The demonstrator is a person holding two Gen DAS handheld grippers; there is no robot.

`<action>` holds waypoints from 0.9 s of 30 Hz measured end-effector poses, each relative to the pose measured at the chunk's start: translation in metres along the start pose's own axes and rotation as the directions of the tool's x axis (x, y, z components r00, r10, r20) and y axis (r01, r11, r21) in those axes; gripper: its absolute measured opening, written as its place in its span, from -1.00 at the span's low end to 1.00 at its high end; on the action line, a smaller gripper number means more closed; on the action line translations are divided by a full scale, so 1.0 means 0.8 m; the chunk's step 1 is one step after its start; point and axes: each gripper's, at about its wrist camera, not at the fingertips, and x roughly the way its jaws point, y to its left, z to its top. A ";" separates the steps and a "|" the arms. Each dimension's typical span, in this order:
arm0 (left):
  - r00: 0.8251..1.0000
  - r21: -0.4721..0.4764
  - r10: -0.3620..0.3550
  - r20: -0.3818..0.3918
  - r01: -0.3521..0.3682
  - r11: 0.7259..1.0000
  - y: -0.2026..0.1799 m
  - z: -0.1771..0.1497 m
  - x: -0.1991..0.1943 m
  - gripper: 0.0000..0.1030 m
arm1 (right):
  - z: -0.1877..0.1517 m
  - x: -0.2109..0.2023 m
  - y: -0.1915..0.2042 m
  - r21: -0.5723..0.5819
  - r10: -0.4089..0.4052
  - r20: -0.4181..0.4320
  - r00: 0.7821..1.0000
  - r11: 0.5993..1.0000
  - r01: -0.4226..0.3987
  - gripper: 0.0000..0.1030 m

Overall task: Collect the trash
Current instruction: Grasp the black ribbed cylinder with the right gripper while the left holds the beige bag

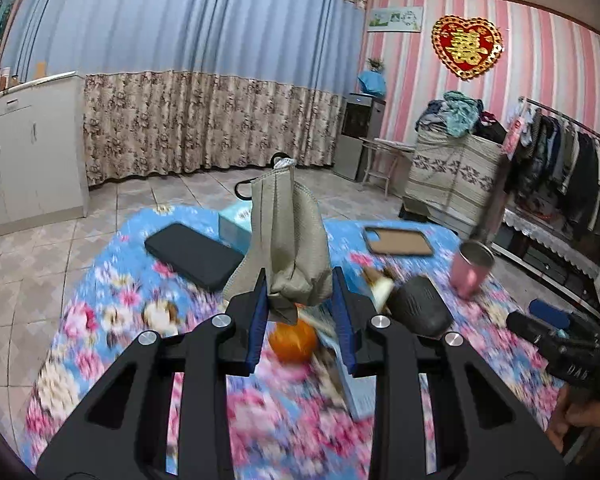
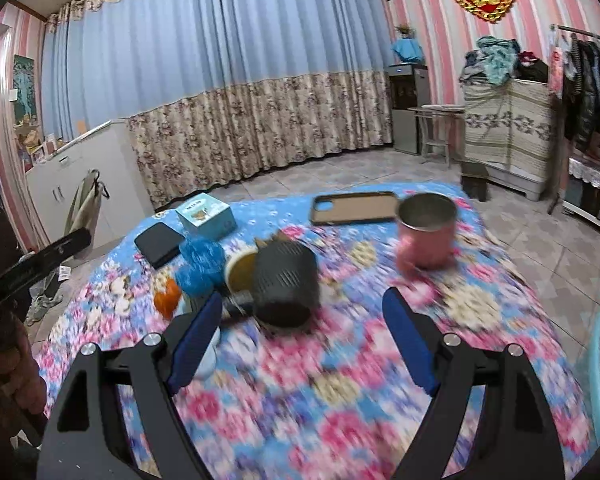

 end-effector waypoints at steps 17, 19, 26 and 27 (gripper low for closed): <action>0.997 -0.044 0.042 -0.071 -0.045 0.998 0.010 -0.020 0.070 -0.44 | -0.019 0.167 0.018 0.035 0.023 -0.281 0.960 0.999 -0.014 0.21; 0.997 -0.046 0.038 -0.067 -0.041 0.998 0.009 -0.020 0.068 -0.44 | -0.019 0.164 0.018 0.036 0.028 -0.271 0.962 0.999 -0.019 0.21; 0.999 -0.041 0.018 -0.041 -0.020 0.999 0.011 -0.030 0.050 -0.44 | -0.017 0.102 0.020 -0.022 0.008 -0.175 0.985 1.000 -0.012 0.20; 0.999 -0.040 0.014 -0.038 -0.016 0.999 0.010 -0.031 0.047 -0.44 | -0.017 0.090 0.020 -0.028 0.009 -0.160 0.987 1.000 -0.013 0.20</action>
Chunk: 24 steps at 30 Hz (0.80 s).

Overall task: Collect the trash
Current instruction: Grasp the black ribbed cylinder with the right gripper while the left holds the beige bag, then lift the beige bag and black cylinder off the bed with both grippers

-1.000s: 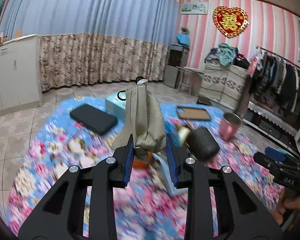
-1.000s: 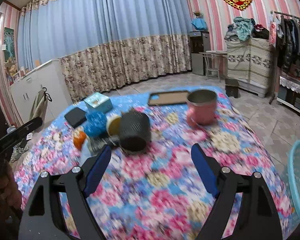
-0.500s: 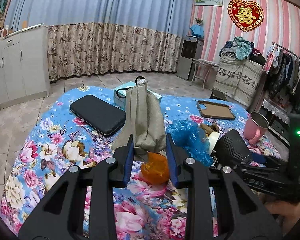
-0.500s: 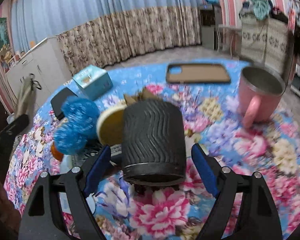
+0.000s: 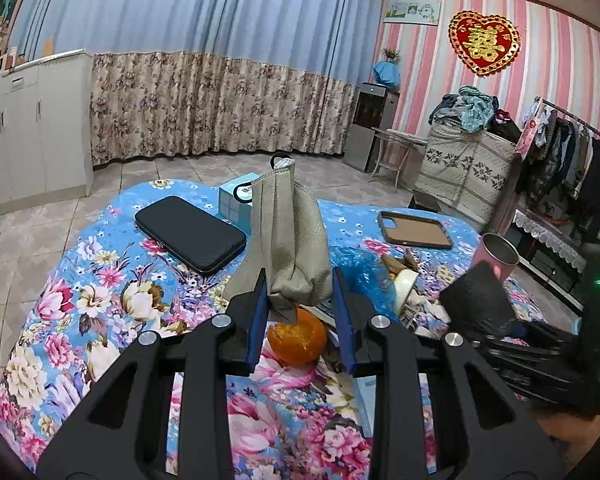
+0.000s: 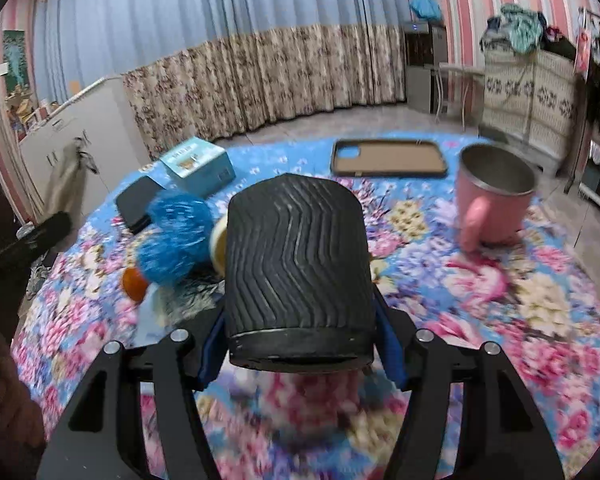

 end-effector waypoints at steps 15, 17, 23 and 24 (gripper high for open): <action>0.993 0.145 -0.039 0.111 0.023 0.989 -0.055 -0.059 -0.100 -0.44 | -0.064 -0.133 0.003 -0.083 -0.005 0.152 0.988 0.996 0.017 0.21; 0.994 0.165 -0.035 0.106 0.017 0.986 -0.060 -0.069 -0.105 -0.44 | -0.070 -0.140 0.003 -0.092 -0.007 0.155 0.988 0.996 0.022 0.21; 0.996 0.176 -0.039 0.085 0.024 0.984 -0.066 -0.079 -0.109 -0.44 | -0.075 -0.163 0.004 -0.081 0.033 0.215 0.976 0.997 -0.016 0.21; 0.996 0.178 -0.040 0.083 0.024 0.984 -0.066 -0.079 -0.109 -0.44 | -0.075 -0.162 0.005 -0.082 0.040 0.216 0.976 0.996 -0.023 0.21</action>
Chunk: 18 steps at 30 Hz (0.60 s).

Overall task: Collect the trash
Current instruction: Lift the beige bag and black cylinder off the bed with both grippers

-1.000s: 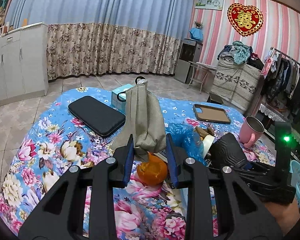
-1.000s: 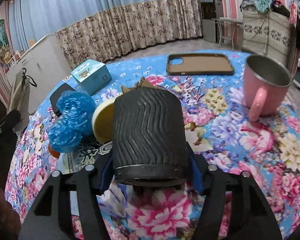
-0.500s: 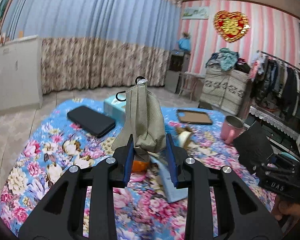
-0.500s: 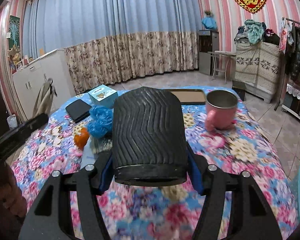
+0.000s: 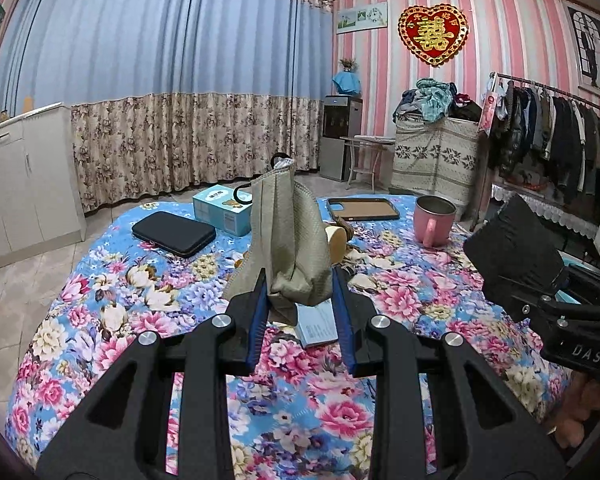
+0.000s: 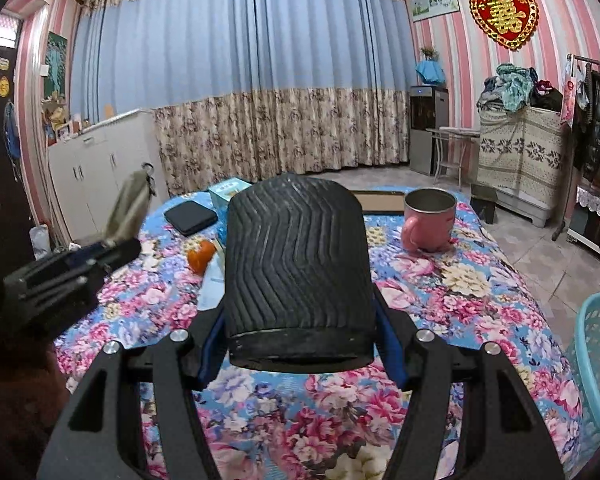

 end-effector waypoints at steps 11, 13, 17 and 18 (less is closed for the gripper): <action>1.000 -0.023 -0.006 0.008 0.006 1.000 0.002 0.003 0.003 -0.44 | -0.003 0.007 0.001 -0.015 0.006 -0.007 1.000 1.000 -0.006 0.21; 1.000 -0.020 -0.006 0.010 0.006 1.000 0.001 0.002 0.002 -0.44 | -0.002 0.007 0.000 -0.014 0.007 -0.007 1.000 1.000 -0.007 0.21; 1.000 -0.016 -0.009 0.009 0.009 1.000 0.002 0.002 0.003 -0.44 | -0.003 0.010 0.000 -0.018 0.014 -0.016 1.000 1.000 -0.014 0.21; 1.000 -0.018 -0.009 0.011 0.010 1.000 0.002 0.002 0.003 -0.44 | -0.003 0.010 0.001 -0.019 0.015 -0.017 1.000 1.000 -0.015 0.21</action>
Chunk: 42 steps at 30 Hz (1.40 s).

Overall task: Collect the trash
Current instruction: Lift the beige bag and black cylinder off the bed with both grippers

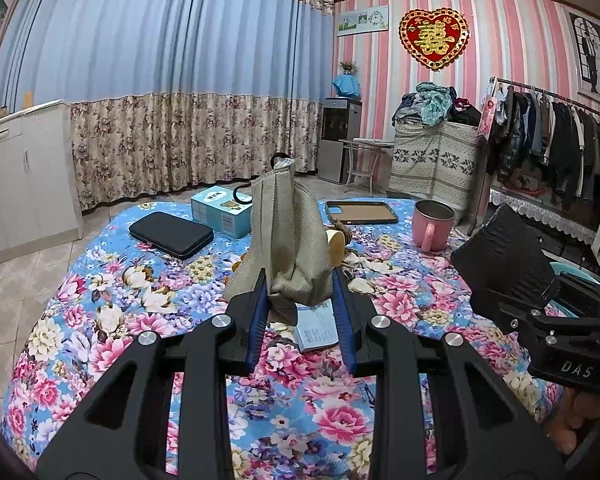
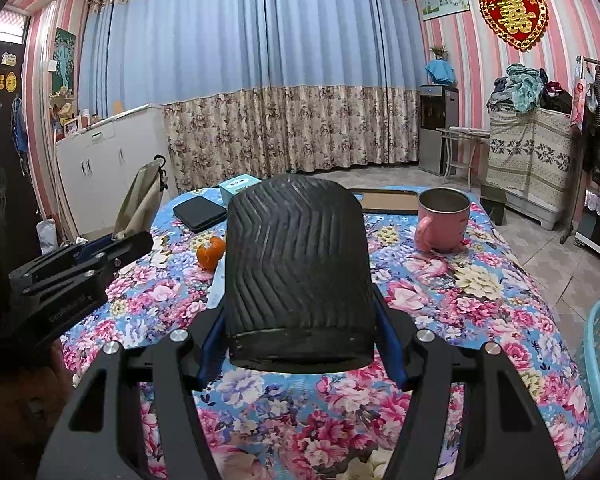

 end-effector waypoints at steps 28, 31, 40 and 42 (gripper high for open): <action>1.000 -0.013 0.006 0.010 -0.006 1.000 0.007 -0.002 0.002 -0.44 | 0.001 -0.007 0.004 -0.006 0.000 0.013 1.000 1.000 0.000 0.21; 1.000 -0.011 0.005 0.008 -0.005 1.000 0.007 -0.002 0.002 -0.44 | 0.001 -0.008 0.004 -0.003 -0.002 0.015 1.000 1.000 0.002 0.21; 1.000 -0.009 0.005 0.011 -0.005 1.000 0.006 -0.001 0.002 -0.44 | 0.008 -0.014 -0.006 0.010 -0.010 0.034 0.999 1.000 0.010 0.21; 1.000 -0.007 0.004 0.009 -0.004 1.000 0.003 -0.001 0.003 -0.44 | 0.012 -0.019 -0.012 0.020 -0.013 0.052 0.999 1.000 0.012 0.21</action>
